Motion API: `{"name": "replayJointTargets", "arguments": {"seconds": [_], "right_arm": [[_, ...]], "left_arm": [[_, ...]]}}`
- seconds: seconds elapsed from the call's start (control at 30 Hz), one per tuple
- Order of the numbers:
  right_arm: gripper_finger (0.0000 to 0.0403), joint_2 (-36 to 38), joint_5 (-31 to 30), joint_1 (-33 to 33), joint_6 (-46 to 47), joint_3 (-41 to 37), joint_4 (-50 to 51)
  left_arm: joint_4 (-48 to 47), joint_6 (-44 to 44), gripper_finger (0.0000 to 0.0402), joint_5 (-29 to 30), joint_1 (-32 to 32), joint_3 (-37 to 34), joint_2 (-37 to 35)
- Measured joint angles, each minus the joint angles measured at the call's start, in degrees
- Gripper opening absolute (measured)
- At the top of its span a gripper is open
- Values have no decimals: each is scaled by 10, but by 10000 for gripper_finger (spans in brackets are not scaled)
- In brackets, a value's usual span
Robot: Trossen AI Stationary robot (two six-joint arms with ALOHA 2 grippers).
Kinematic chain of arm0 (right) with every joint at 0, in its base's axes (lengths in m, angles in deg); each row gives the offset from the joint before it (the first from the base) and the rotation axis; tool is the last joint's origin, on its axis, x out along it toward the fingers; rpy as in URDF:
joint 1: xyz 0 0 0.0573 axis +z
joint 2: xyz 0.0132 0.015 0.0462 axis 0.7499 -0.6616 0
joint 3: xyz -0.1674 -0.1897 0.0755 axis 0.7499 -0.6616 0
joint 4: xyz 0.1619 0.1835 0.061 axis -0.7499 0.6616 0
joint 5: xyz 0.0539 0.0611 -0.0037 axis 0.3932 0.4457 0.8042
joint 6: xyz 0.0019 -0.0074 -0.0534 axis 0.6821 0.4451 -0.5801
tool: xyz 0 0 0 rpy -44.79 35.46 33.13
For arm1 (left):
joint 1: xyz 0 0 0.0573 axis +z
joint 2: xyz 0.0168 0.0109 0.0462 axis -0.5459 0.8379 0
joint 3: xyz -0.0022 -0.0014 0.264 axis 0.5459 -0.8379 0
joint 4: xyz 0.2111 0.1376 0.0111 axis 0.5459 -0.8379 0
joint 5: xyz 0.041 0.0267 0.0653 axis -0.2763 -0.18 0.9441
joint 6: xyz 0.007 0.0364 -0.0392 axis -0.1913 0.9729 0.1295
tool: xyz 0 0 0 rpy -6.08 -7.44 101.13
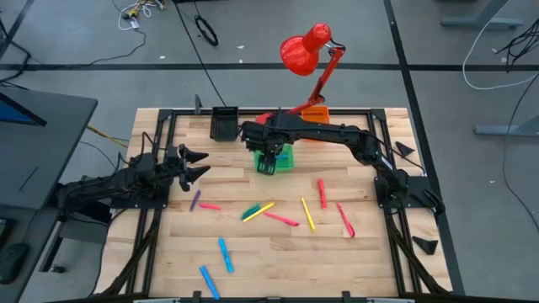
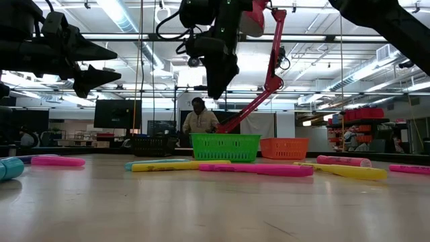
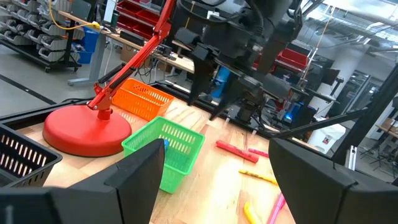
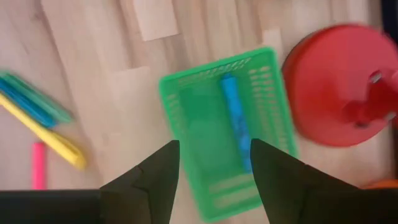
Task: Pick & Place Markers
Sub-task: Put the big red highlighter into the green basket
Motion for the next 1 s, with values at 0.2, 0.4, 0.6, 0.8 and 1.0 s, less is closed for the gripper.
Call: {"name": "replayJointTargets", "arguments": {"seconds": [0.2,0.4,0.6,0.8,1.0], "right_arm": [[199,3,-2,10,107,0,8],[199,26,-1,25,208,-29,-6],[199,116,1,33,290,-183,-87],[200,209,1,37,370,-320,-100],[200,285,1,37,431,-419,-102]], "left_arm": [[0,0,296,0,0,0,0],[0,0,296,0,0,0,0],[0,0,296,0,0,0,0],[0,0,296,0,0,0,0],[0,0,296,0,0,0,0]]}}
